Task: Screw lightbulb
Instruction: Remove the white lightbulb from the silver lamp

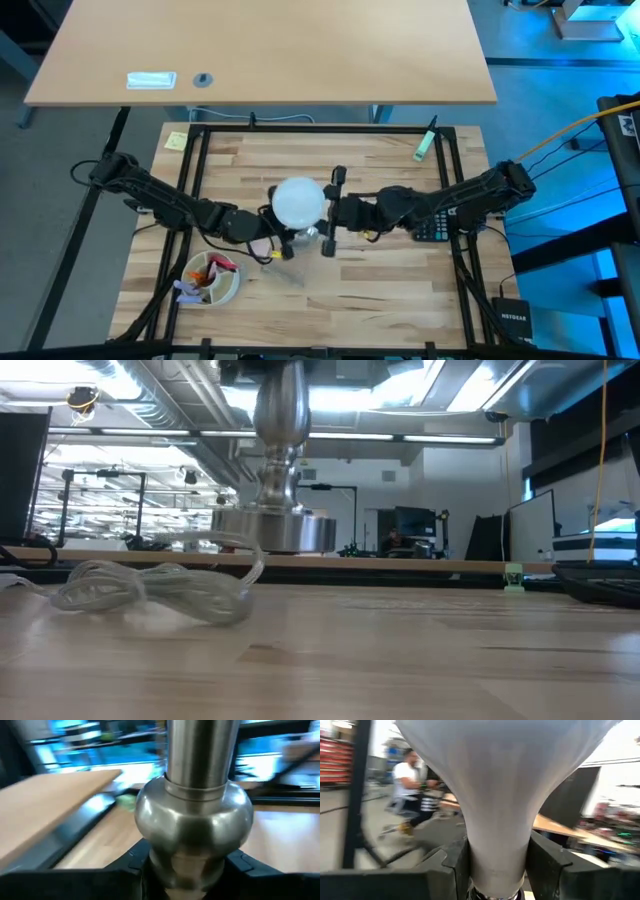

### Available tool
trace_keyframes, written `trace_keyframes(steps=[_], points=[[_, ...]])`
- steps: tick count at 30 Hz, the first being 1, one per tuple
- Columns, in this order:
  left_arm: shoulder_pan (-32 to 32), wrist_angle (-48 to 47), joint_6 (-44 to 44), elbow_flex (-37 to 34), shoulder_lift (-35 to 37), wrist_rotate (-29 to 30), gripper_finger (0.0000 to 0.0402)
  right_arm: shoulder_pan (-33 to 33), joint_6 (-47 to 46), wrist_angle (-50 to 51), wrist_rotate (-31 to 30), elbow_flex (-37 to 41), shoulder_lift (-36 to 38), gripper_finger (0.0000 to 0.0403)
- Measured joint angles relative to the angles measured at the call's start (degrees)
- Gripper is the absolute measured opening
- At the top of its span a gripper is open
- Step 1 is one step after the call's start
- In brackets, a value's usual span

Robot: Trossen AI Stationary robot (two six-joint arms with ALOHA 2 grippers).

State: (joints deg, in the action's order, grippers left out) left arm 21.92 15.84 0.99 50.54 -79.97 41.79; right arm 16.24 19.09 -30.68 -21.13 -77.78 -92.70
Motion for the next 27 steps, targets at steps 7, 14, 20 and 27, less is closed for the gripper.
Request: trace_keyframes(steps=[7, 14, 20, 27], points=[[0.12, -0.27, -0.4, 0.07, 1.01, -26.4, 0.0122, -0.42, -8.5, 8.8, 26.66, 0.0, 3.28, 0.0147], [-0.29, 0.96, 3.22, 0.07, 1.01, -42.86, 0.0122, -3.59, -14.27, 9.1, 55.8, -0.03, 3.31, 0.0147], [-0.9, 0.75, 4.24, 0.07, 1.01, -45.65, 0.0122, -4.82, -10.83, 9.71, 59.59, -0.04, 3.31, 0.0147], [-1.41, 0.71, 4.44, 0.07, 1.08, -46.29, 0.0122, -4.38, -10.15, 9.89, 48.62, -0.04, 3.47, 0.0164]])
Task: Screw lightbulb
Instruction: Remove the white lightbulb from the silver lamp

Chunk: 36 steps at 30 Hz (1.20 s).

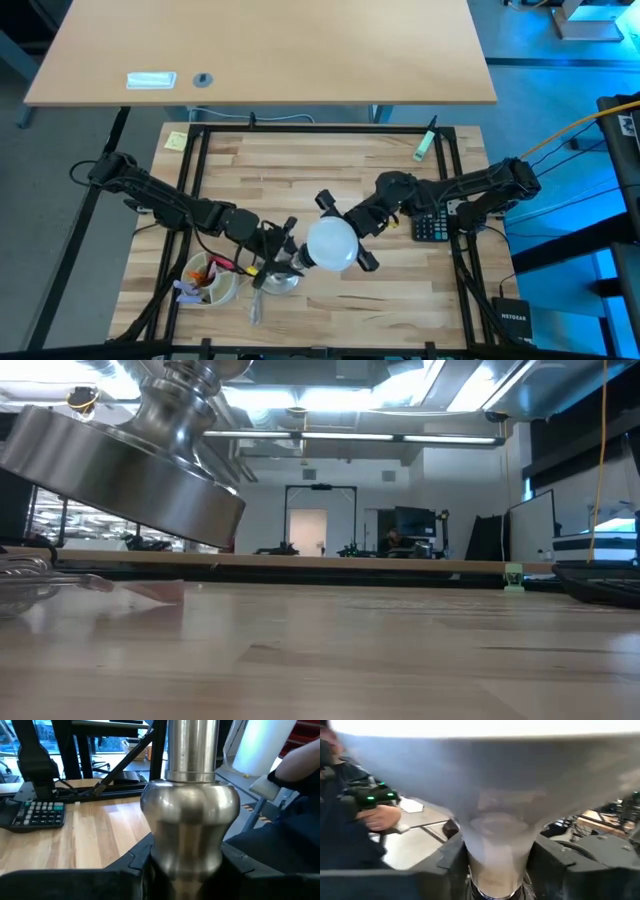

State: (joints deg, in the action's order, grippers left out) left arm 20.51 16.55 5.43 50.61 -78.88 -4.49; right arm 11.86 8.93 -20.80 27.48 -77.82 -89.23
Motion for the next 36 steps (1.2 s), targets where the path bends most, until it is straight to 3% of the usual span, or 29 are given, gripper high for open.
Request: trace_keyframes(steps=[6, 12, 20, 26, 34, 36], points=[[0.0, 0.13, -0.13, 0.0, 0.04, 3.19, 0.0122, -0.09, -0.07, 0.04, -7.23, 0.02, 0.04, 0.0282], [-0.02, -0.01, -0.06, 0.0, 0.04, 6.17, 0.0122, -0.11, 0.28, 5.06, -12.57, 0.04, 1.92, 0.0344], [0.17, -1.7, -0.09, -0.02, 2.0, 11.85, 0.0122, -0.15, 0.02, 21.05, -21.76, 0.04, 9.89, 0.0353], [0.24, -1.13, -0.23, 0.0, 2.4, 17.14, 0.0122, -0.26, -4.08, 25.2, -27.64, 0.02, 14.25, 0.0353], [0.0, -0.65, -4.62, 0.0, 2.67, 39.99, 0.0122, -0.26, -4.86, 20.01, -29.14, 0.04, 14.1, 0.0353], [0.02, -0.53, -5.28, 0.0, 2.79, 44.33, 0.0122, -0.26, -4.85, 19.13, -31.99, 0.04, 13.99, 0.0353]])
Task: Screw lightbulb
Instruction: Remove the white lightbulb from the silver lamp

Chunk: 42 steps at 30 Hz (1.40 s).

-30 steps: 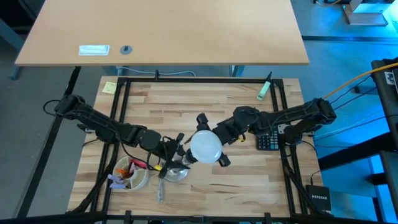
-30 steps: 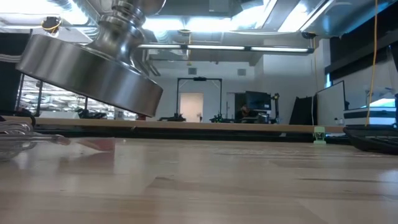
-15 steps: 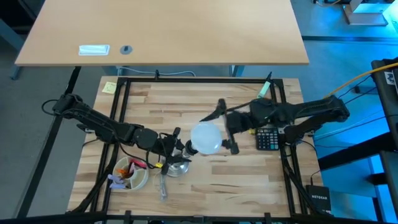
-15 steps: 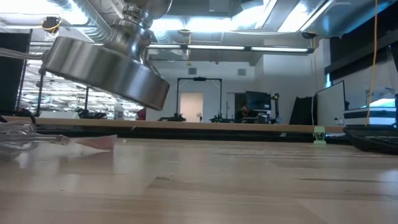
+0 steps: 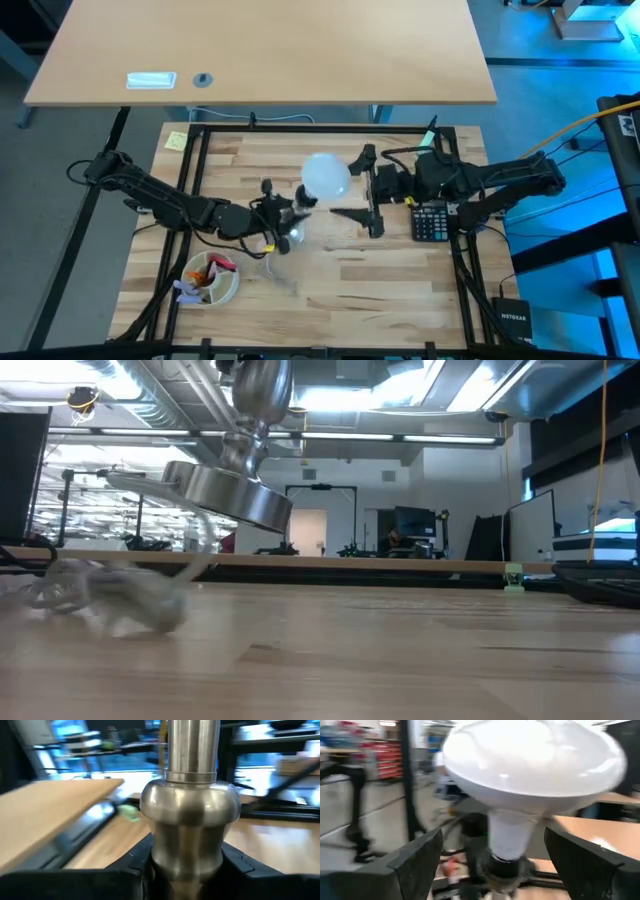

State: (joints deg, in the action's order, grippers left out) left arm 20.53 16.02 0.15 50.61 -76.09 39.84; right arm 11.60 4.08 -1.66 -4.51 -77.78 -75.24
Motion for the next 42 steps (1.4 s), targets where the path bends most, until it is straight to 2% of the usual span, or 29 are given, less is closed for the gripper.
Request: trace_keyframes(steps=[6, 10, 13, 18, 20, 28, 33, 37, 42], points=[[0.07, 1.83, -0.85, -0.02, 0.02, 11.93, 0.0122, -0.04, -0.74, -1.9, -16.13, -0.02, -0.76, 0.0353], [0.02, 6.1, -3.59, 0.0, 0.02, 17.75, 0.0122, -0.02, -1.7, -7.5, -21.16, -0.02, -3.86, 0.0353], [-0.39, 8.24, -6.69, 0.0, 0.02, 19.99, 0.0122, -0.19, -0.43, -14.23, -23.04, -0.02, -7.05, 0.0353], [-1.57, 8.64, -7.13, 0.0, 0.02, 22.52, 0.0122, -1.07, 2.99, -28.05, -23.51, -0.02, -11.35, 0.0353], [-2.13, 8.42, -6.79, 0.0, 0.02, 22.62, 0.0122, -1.25, 4.37, -30.48, -23.53, -0.04, -12.67, 0.0353], [-3.12, 4.53, -4.98, 0.11, -1.35, 22.35, 0.0122, -1.99, 6.88, -31.07, -23.45, -4.19, -16.79, 0.0353], [-2.72, 5.29, -5.36, 0.07, -1.21, 23.34, 0.0122, -1.88, 8.32, -30.28, -24.91, -4.35, -17.08, 0.0347], [-2.02, 7.23, -7.15, 0.09, -1.09, 23.65, 0.0122, -1.88, 8.32, -30.27, -24.9, -4.37, -17.05, 0.0316], [-1.66, 6.48, -7.09, 0.09, -1.12, 23.64, 0.0122, -1.88, 8.45, -30.58, -24.79, -4.37, -17.05, 0.0248]])
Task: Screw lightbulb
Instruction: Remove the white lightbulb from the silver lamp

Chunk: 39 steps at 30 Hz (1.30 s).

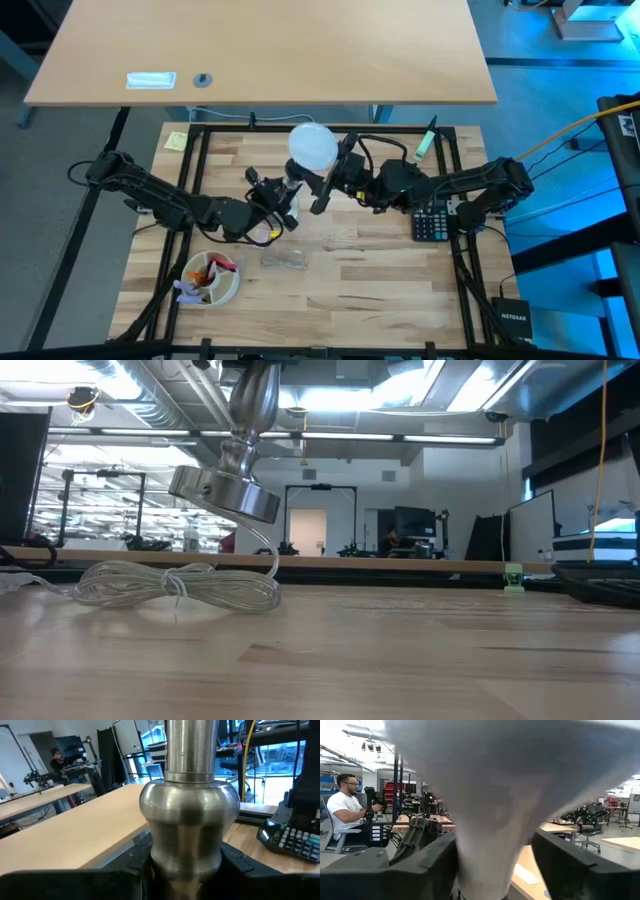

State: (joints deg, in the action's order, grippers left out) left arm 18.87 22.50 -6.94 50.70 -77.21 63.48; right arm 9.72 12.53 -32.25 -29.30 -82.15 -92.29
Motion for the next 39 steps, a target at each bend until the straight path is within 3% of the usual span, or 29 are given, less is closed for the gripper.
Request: trace_keyframes(steps=[5, 9, 13, 16, 23, 27, 29, 33, 36, 39], points=[[0.09, -0.44, 0.25, 0.0, -0.02, -0.34, 0.0122, 0.04, 1.27, 0.58, 0.92, 0.0, -0.02, 0.0158], [1.15, -0.7, 0.21, -0.02, -0.03, -2.18, 0.0122, 0.09, 1.12, 3.01, 4.43, -0.04, 0.49, 0.0153], [2.85, -1.12, 1.32, -0.03, 0.32, -8.23, 0.0122, 0.11, -2.55, 8.61, 12.64, -0.07, 2.52, 0.0153], [3.55, -1.54, 3.27, -0.09, 0.59, -18.03, 0.0122, 0.05, -4.06, 12.25, 22.8, -0.09, 3.98, 0.0153], [3.54, -2.5, 8.48, -0.09, 0.5, -48.84, 0.0122, -0.04, -5.98, 15.33, 52.95, -0.18, 4.98, 0.0153], [2.97, -3.45, 9.82, -0.17, 0.46, -59.92, 0.0122, -0.17, -7.18, 15.39, 68.09, -0.9, 4.94, 0.0153], [2.75, -1.89, 9.66, -0.13, 0.47, -61.88, 0.0122, 0.01, -7.29, 15.38, 72.99, -1.0, 5.14, 0.0153], [2.49, -2.05, 9.76, 0.0, 0.72, -61.61, 0.0122, 0.02, -8.09, 16.1, 71.69, -1.77, 5.05, 0.0153], [2.54, -4.26, 9.73, 0.0, 0.59, -56.73, 0.0122, -0.15, -9.37, 18.36, 68.58, -2.83, 5.32, 0.0153], [2.87, -6.92, 9.82, -0.02, 1.1, -50.02, 0.0122, 0.07, -9.44, 27.62, 63.72, -4.46, 6.77, 0.0153]])
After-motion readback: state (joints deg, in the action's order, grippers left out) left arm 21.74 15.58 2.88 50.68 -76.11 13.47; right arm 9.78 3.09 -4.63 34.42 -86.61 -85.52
